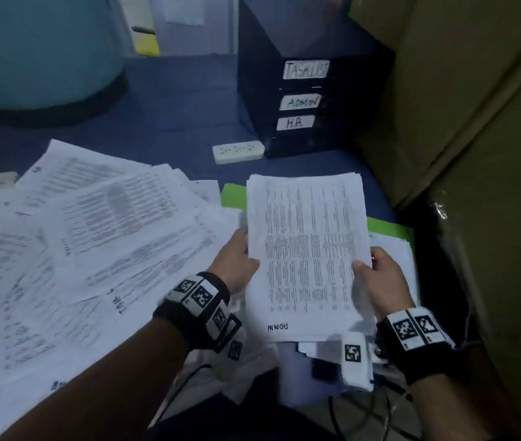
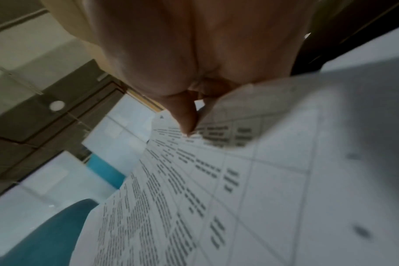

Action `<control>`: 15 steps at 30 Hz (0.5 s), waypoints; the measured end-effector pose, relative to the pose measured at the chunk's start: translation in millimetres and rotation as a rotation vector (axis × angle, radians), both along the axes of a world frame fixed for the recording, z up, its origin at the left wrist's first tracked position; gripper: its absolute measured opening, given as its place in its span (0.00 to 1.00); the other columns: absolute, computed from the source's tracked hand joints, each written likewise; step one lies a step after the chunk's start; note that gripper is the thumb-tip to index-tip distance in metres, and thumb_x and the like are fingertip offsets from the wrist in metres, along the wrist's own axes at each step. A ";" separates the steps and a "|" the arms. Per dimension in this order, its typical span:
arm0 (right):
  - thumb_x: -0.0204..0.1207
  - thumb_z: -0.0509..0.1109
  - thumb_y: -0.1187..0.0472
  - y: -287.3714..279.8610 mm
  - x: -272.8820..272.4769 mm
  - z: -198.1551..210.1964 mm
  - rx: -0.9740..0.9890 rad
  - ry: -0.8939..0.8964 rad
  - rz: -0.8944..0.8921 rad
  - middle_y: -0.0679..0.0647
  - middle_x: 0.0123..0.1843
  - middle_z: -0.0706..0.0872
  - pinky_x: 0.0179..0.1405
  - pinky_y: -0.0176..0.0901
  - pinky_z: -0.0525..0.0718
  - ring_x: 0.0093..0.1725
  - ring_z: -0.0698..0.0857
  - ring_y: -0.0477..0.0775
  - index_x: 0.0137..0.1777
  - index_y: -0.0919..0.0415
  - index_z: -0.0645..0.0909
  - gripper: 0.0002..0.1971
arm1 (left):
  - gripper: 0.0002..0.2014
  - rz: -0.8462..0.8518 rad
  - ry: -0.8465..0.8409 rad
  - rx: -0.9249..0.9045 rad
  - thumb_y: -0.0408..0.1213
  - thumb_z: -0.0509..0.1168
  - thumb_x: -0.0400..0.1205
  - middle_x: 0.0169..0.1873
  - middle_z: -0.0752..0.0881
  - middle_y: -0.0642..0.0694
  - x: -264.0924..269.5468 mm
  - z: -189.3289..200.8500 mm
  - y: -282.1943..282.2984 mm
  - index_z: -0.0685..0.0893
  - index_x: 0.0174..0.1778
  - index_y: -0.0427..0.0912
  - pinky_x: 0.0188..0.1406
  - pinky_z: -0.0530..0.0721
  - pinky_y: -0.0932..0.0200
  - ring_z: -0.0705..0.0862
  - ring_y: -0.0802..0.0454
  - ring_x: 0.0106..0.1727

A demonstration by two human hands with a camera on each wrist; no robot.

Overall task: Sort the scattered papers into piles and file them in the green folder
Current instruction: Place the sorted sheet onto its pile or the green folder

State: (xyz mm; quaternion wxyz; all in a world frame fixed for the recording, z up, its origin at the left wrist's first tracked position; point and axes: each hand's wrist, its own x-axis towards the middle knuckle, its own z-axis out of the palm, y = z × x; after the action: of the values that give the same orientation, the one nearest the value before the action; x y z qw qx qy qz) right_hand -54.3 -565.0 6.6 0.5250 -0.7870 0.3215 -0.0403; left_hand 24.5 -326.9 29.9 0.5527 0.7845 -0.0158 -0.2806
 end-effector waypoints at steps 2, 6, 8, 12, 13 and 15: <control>0.78 0.66 0.64 -24.8 -16.7 -12.9 -0.049 0.090 -0.052 0.55 0.49 0.88 0.60 0.59 0.82 0.53 0.86 0.61 0.50 0.56 0.79 0.04 | 0.33 -0.099 0.037 0.010 0.22 0.58 0.78 0.61 0.84 0.45 -5.5 -7.4 -30.9 0.64 0.76 0.57 0.59 0.81 0.48 0.83 0.41 0.57; 0.80 0.64 0.66 -58.2 -42.5 -26.2 -0.111 0.214 -0.154 0.60 0.57 0.85 0.54 0.44 0.76 0.56 0.83 0.61 0.62 0.61 0.77 0.11 | 0.34 -0.240 0.074 0.066 0.19 0.56 0.79 0.62 0.63 0.33 -20.3 -15.9 -80.5 0.59 0.81 0.44 0.54 0.81 0.39 0.79 0.30 0.61; 0.82 0.63 0.66 -67.7 -51.7 -26.9 -0.153 0.289 -0.208 0.63 0.63 0.82 0.55 0.42 0.72 0.61 0.80 0.63 0.70 0.65 0.74 0.17 | 0.31 -0.304 0.078 0.117 0.20 0.57 0.77 0.60 0.80 0.31 -25.7 -25.9 -96.9 0.63 0.78 0.39 0.53 0.81 0.39 0.78 0.29 0.62; 0.80 0.67 0.60 -75.4 -61.0 -30.6 -0.210 0.407 -0.232 0.64 0.66 0.80 0.59 0.48 0.75 0.63 0.79 0.66 0.71 0.66 0.75 0.21 | 0.29 -0.387 0.077 0.236 0.28 0.60 0.75 0.68 0.78 0.35 -26.5 -43.4 -104.4 0.68 0.75 0.36 0.68 0.75 0.46 0.77 0.38 0.68; 0.79 0.68 0.57 -76.0 -60.1 -31.8 -0.250 0.412 -0.234 0.65 0.66 0.80 0.58 0.50 0.76 0.63 0.79 0.67 0.69 0.65 0.76 0.21 | 0.29 -0.371 0.080 0.245 0.29 0.61 0.77 0.71 0.77 0.40 -24.9 -44.7 -102.2 0.68 0.77 0.39 0.71 0.74 0.47 0.76 0.41 0.71; 0.77 0.71 0.55 -72.3 -52.7 -30.4 -0.332 0.382 -0.215 0.64 0.69 0.76 0.64 0.56 0.76 0.65 0.77 0.68 0.69 0.62 0.76 0.23 | 0.29 -0.299 0.096 0.232 0.30 0.62 0.81 0.75 0.73 0.45 -20.3 -43.5 -91.8 0.66 0.80 0.42 0.57 0.68 0.64 0.75 0.46 0.73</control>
State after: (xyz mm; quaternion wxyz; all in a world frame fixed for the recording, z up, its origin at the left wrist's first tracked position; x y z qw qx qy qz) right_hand -107.0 -637.3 -23.9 0.3114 -0.8169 0.4855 0.0010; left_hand 4.2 -418.6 -13.6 0.4109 0.8174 -0.0734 -0.3969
